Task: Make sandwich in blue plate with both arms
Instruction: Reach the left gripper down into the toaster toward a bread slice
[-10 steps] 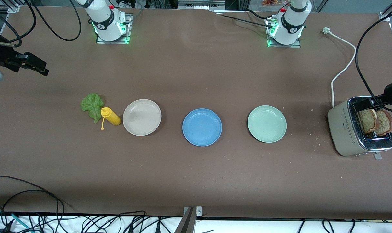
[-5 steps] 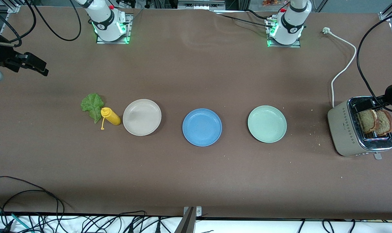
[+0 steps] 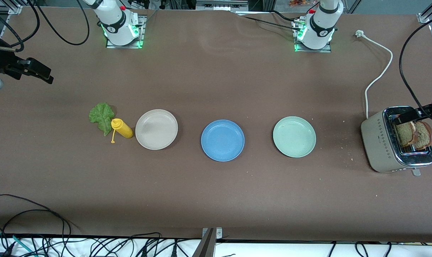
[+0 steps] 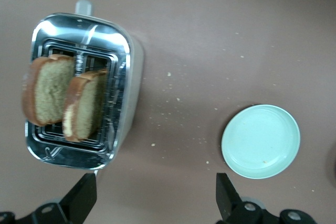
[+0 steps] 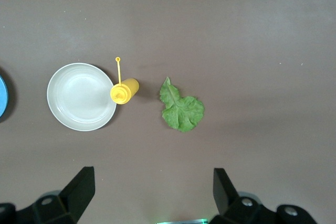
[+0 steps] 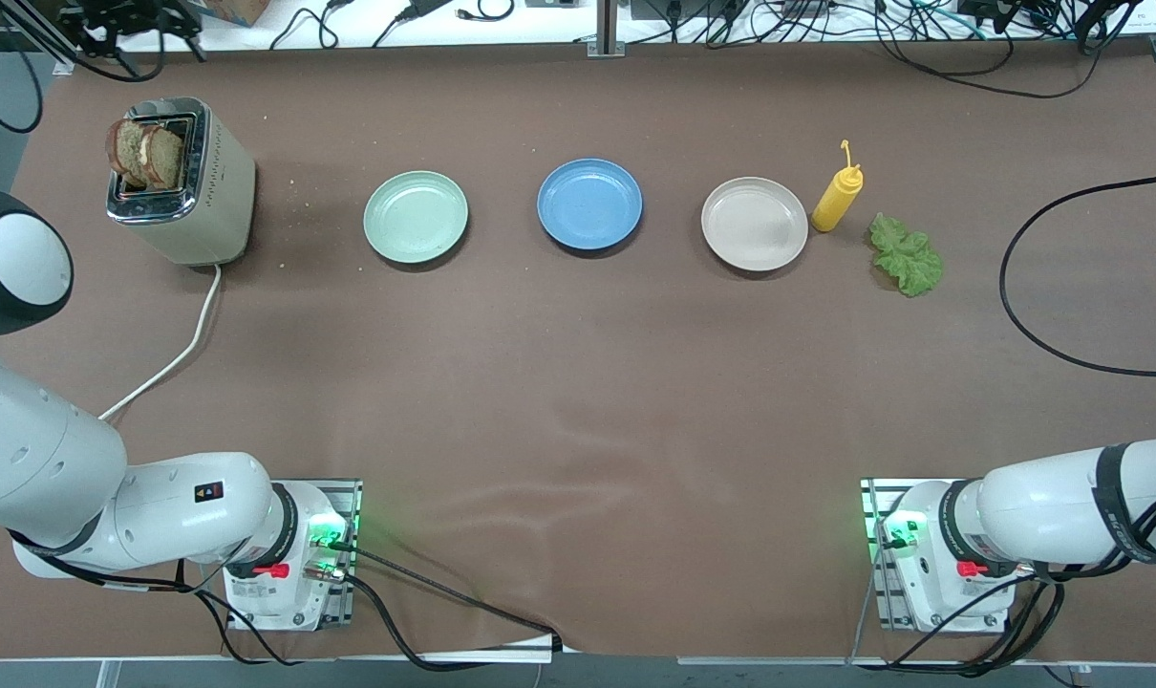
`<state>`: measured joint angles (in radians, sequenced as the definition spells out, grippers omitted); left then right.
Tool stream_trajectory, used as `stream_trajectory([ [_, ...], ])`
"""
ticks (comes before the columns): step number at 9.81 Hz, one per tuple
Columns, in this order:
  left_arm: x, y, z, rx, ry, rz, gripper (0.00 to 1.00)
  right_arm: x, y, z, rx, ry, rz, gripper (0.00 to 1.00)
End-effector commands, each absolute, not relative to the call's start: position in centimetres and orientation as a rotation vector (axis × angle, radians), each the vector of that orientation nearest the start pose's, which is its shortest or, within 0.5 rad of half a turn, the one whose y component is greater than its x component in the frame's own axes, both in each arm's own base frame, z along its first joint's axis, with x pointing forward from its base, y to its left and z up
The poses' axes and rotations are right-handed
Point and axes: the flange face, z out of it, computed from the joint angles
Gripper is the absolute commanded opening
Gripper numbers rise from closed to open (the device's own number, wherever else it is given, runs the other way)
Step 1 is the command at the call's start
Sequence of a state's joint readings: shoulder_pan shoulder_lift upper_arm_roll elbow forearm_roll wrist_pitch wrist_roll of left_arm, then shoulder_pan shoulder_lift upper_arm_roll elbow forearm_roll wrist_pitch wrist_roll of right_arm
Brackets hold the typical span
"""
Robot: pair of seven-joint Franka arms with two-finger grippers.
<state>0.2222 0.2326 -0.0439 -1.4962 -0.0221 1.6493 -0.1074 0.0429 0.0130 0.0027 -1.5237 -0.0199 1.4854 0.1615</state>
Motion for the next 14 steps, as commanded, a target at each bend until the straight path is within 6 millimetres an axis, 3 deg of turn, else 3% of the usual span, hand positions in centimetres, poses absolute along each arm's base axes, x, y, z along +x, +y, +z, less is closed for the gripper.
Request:
stream_trajectory([
  [1,62.5,15.4,49.7,-3.12,-0.416,0.16,1.0,54.5,2.2,63.8,-3.166,0.198,0.078,1.0],
  [3,63.8,16.9,46.0,-3.054,-0.372,0.176,1.0,54.5,2.2,63.9,-3.166,0.198,0.075,1.0],
  [5,64.0,20.7,43.4,-3.07,-0.34,0.155,1.0,54.5,2.1,63.9,-3.166,0.2,0.075,1.0],
  [6,64.0,21.7,42.0,-3.075,-0.317,0.177,1.0,54.5,2.1,63.8,-3.166,0.2,0.08,1.0],
  [9,64.0,22.0,39.1,-3.091,-0.256,0.251,0.96,54.5,2.0,63.8,-3.166,0.202,0.08,1.0],
  [12,64.0,21.6,38.5,-3.092,-0.243,0.272,0.94,54.5,2.0,63.8,-3.166,0.2,0.08,1.0],
  [14,63.5,21.9,37.7,-3.094,-0.241,0.332,0.84,54.5,2.0,63.9,-3.166,0.198,0.078,1.0],
])
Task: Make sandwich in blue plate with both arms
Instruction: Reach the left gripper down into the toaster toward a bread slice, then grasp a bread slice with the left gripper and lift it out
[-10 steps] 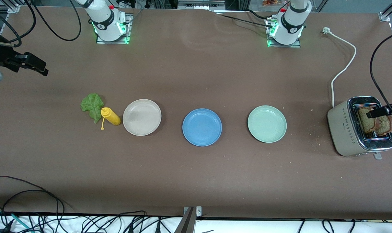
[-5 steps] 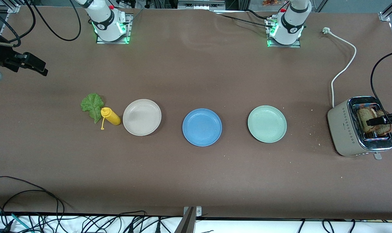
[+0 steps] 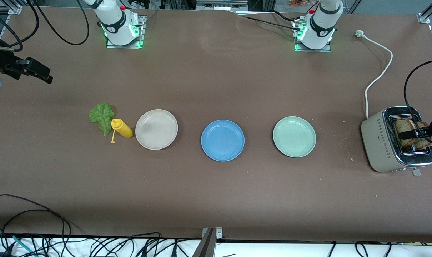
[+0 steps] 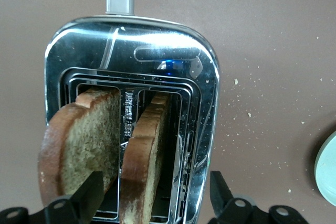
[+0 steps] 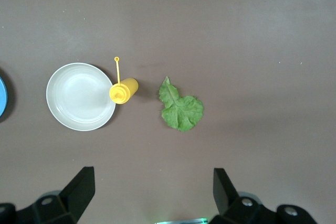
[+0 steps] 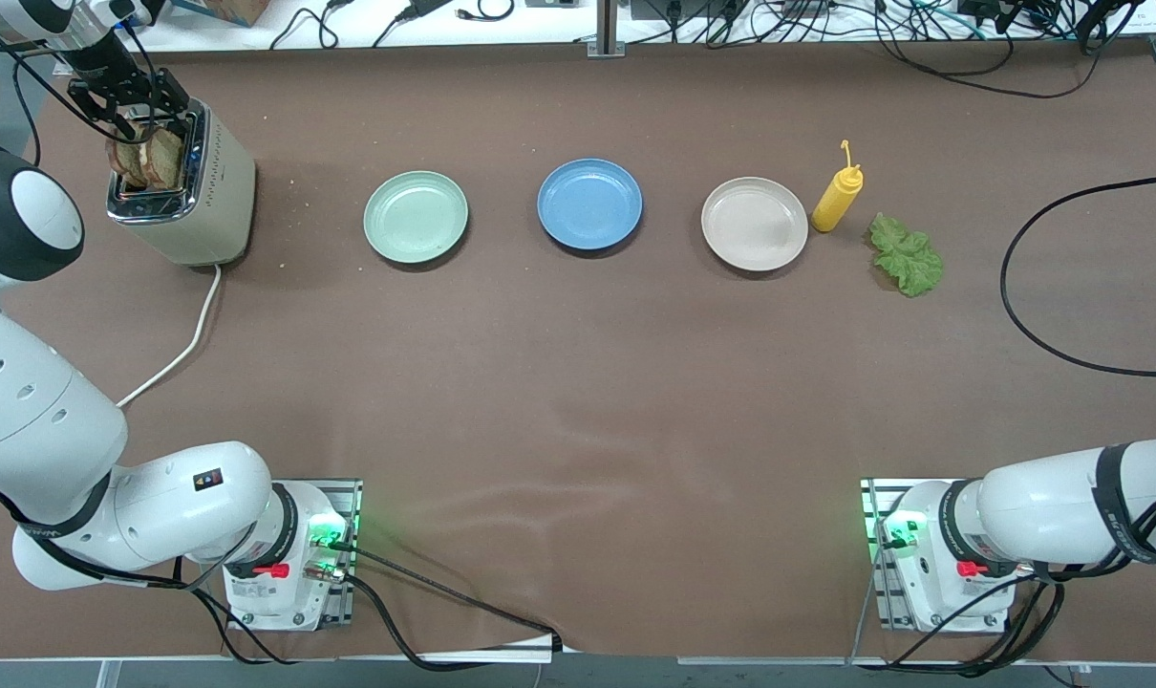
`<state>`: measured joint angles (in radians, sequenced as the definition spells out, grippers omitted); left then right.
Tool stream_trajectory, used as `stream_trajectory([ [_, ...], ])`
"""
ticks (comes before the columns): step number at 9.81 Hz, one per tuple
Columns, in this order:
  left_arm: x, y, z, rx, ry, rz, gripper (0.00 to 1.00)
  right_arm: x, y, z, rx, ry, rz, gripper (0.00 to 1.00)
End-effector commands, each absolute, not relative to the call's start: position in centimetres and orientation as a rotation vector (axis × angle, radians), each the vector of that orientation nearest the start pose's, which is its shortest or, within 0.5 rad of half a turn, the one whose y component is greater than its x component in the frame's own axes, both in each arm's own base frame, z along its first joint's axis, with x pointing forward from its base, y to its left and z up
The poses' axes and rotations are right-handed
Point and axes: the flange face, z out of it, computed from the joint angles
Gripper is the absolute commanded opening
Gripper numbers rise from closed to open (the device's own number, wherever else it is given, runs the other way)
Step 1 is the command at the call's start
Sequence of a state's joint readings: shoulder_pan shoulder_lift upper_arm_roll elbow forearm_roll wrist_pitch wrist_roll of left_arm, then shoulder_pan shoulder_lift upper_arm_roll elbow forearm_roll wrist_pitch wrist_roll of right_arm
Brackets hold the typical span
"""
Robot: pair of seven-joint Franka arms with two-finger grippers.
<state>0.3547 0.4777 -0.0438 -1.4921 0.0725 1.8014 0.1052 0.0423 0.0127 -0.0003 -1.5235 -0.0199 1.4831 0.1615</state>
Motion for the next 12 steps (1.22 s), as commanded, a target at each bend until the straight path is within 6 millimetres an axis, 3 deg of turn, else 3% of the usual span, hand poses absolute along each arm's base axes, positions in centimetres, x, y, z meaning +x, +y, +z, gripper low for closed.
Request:
stream_trajectory([
  [1,63.1,22.1,37.5,-3.095,-0.244,0.372,0.77,54.5,2.1,63.8,-3.166,0.195,0.08,1.0],
  [2,62.9,22.0,37.3,-3.095,-0.245,0.403,0.6,54.5,2.4,63.9,-3.166,0.188,0.078,1.0],
  [4,62.8,22.0,37.1,-3.094,-0.252,0.417,0.11,54.5,2.5,63.9,-3.167,0.183,0.078,1.0],
  [5,62.6,22.1,37.1,-3.093,-0.256,0.446,0.0,54.5,2.5,63.9,-3.167,0.183,0.078,1.0],
  [8,62.8,22.2,38.7,-3.09,-0.257,0.412,0.0,54.4,2.5,64.0,-3.17,0.184,0.082,1.0],
  [9,63.1,22.2,41.2,-3.089,-0.258,0.395,0.0,54.5,2.3,65.0,-3.165,0.196,0.049,1.0],
  [12,62.3,20.6,49.2,-3.104,-0.27,0.438,0.0,54.4,2.2,65.1,-3.174,0.186,0.048,1.0],
])
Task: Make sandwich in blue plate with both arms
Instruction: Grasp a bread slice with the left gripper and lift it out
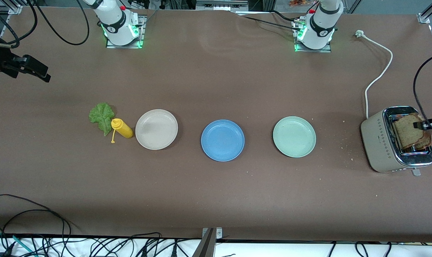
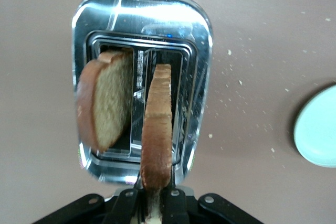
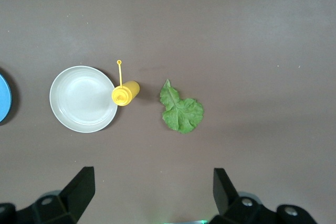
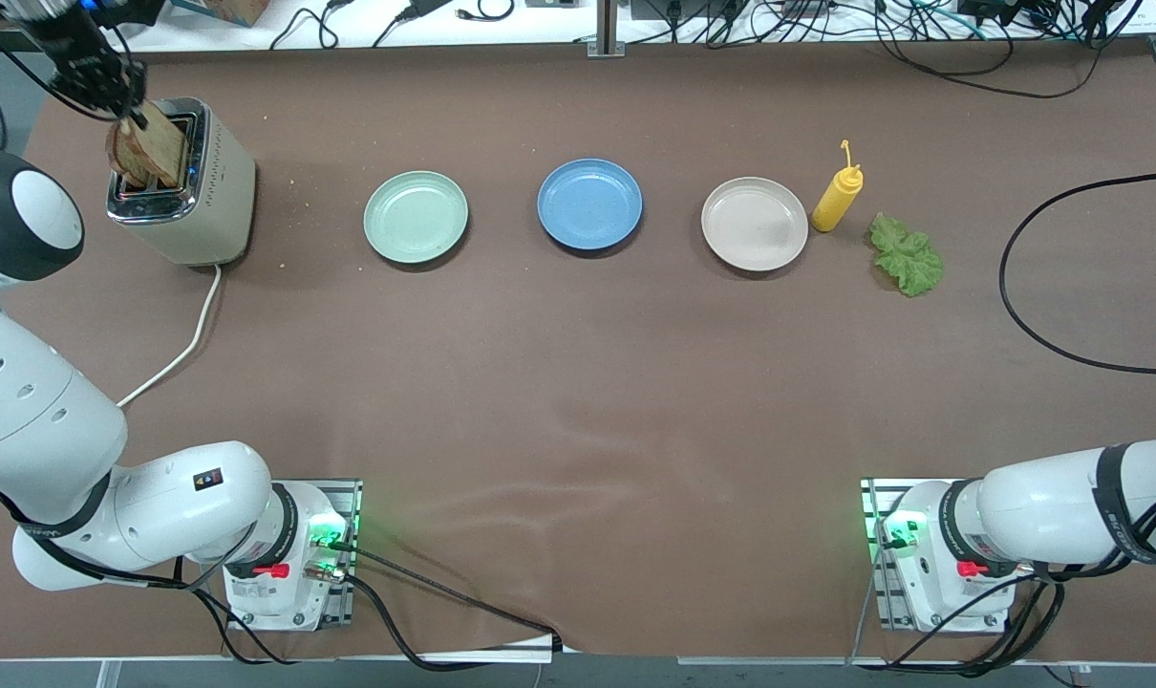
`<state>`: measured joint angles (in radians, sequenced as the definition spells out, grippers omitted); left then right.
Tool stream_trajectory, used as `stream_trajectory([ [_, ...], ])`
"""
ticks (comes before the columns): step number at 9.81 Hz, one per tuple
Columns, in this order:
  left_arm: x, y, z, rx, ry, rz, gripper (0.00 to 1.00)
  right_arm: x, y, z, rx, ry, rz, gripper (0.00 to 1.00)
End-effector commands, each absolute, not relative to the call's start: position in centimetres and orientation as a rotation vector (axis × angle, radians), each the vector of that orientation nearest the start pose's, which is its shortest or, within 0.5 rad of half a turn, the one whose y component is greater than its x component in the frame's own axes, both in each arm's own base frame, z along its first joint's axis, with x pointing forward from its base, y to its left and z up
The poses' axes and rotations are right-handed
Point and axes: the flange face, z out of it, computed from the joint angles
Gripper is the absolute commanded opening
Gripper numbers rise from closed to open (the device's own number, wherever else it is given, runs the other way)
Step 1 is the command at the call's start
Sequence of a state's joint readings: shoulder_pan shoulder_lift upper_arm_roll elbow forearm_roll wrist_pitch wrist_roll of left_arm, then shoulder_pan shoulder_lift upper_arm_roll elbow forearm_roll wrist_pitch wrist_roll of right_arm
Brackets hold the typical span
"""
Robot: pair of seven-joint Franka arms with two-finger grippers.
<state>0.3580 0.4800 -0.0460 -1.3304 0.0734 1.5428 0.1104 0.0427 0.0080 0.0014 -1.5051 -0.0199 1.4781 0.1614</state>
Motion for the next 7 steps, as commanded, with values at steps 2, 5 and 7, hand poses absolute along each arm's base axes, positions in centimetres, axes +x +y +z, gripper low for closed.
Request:
stream_trajectory([
  [2,61.5,16.4,52.6,-3.137,-0.385,0.444,0.0,54.3,2.0,65.0,-3.169,0.185,0.066,1.0],
  [5,62.9,7.6,52.1,-3.166,-0.713,0.524,0.0,54.7,2.0,63.7,-3.169,0.184,0.112,1.0],
  [7,64.1,3.2,50.0,-3.226,-0.918,0.555,0.0,55.0,2.1,62.7,-3.176,0.193,0.169,1.0],
])
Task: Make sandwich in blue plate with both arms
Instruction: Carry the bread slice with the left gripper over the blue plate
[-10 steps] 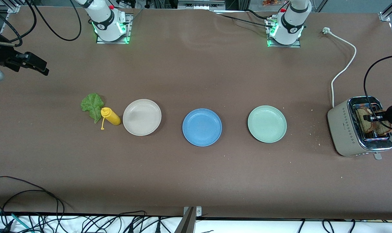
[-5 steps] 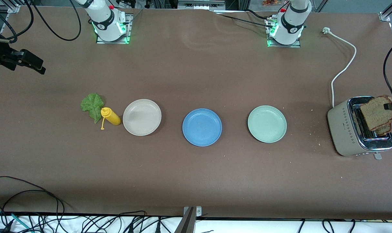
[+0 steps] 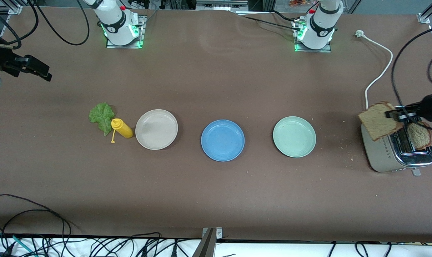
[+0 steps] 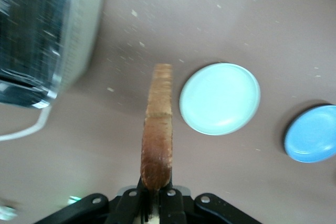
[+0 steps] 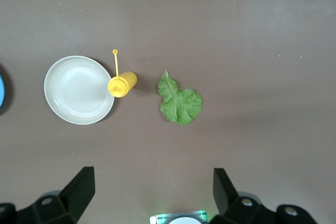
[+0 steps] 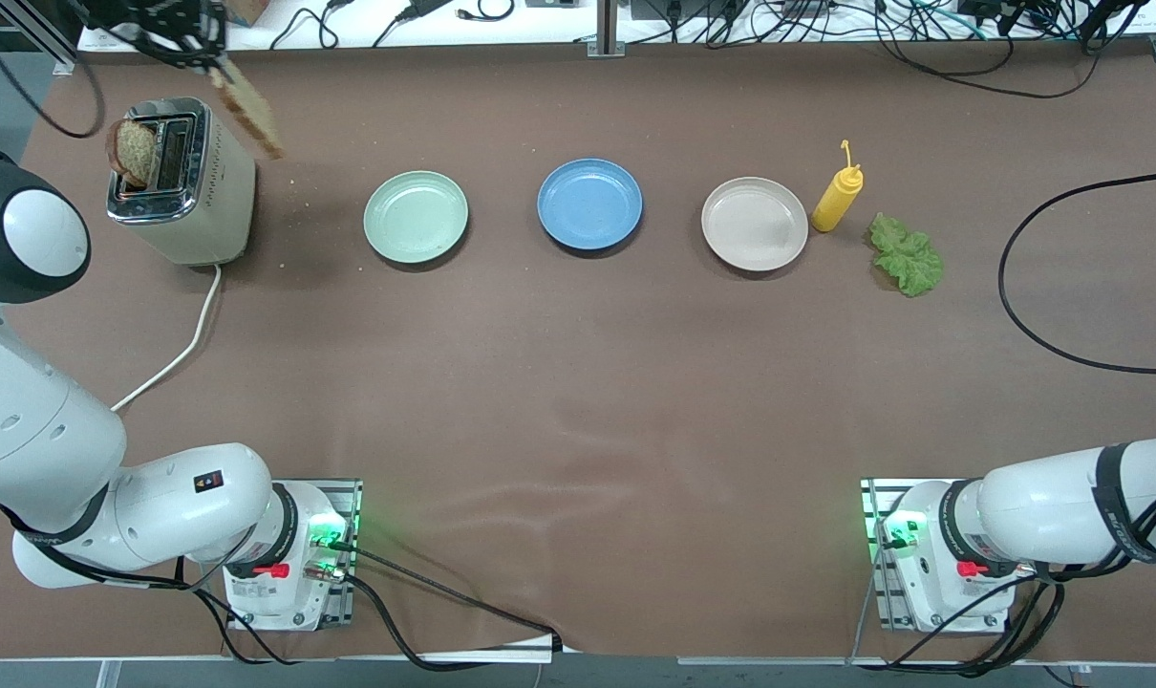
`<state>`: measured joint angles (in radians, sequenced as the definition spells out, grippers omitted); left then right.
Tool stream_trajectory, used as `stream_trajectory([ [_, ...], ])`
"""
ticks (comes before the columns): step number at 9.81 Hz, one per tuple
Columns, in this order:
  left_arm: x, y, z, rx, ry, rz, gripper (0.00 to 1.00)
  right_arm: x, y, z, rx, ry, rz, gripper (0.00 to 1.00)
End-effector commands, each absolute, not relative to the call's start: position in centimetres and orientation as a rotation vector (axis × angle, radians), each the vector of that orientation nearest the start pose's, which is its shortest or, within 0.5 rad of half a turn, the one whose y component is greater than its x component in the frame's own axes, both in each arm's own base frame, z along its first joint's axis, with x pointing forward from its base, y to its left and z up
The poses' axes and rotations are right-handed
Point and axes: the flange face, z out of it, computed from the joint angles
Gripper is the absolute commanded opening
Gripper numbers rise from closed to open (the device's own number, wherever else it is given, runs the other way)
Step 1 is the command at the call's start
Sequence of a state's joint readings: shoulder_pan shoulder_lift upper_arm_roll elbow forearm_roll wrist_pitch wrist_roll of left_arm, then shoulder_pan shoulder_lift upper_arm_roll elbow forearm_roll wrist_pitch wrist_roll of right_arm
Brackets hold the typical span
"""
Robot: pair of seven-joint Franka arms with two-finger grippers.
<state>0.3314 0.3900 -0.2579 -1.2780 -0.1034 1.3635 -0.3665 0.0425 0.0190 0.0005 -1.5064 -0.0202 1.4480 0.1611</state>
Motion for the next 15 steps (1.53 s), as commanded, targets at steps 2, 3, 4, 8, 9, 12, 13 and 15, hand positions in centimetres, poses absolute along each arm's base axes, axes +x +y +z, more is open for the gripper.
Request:
stream_trajectory([
  [2,65.1,-3.3,47.3,-3.214,-1.117,0.485,0.0,55.0,2.1,62.7,-3.174,0.193,0.167,1.0],
  [3,65.3,-6.9,46.6,-3.214,-1.2,0.445,0.0,55.0,2.1,62.8,-3.174,0.19,0.17,1.0],
  [4,65.3,-10.2,46.2,-3.231,-1.261,0.401,0.0,54.9,2.1,62.7,-3.172,0.192,0.184,1.0],
  [8,64.4,-22.3,43.5,-3.269,-1.484,0.239,0.0,54.9,2.3,62.7,-3.17,0.194,0.185,1.0],
  [9,63.9,-25.4,42.7,-3.276,-1.563,0.189,0.0,54.9,2.4,62.7,-3.17,0.192,0.184,1.0],
  [12,59.5,-32.7,38.0,-3.318,-1.71,-0.003,0.0,55.2,2.4,62.4,-3.169,0.194,0.18,1.0],
  [13,58.2,-34.5,36.1,-3.333,-1.715,-0.013,0.0,55.2,2.5,62.5,-3.169,0.191,0.18,1.0],
  [15,56.3,-37.4,32.7,-3.356,-1.687,0.02,0.0,55.2,2.2,62.3,-3.167,0.201,0.192,1.0],
])
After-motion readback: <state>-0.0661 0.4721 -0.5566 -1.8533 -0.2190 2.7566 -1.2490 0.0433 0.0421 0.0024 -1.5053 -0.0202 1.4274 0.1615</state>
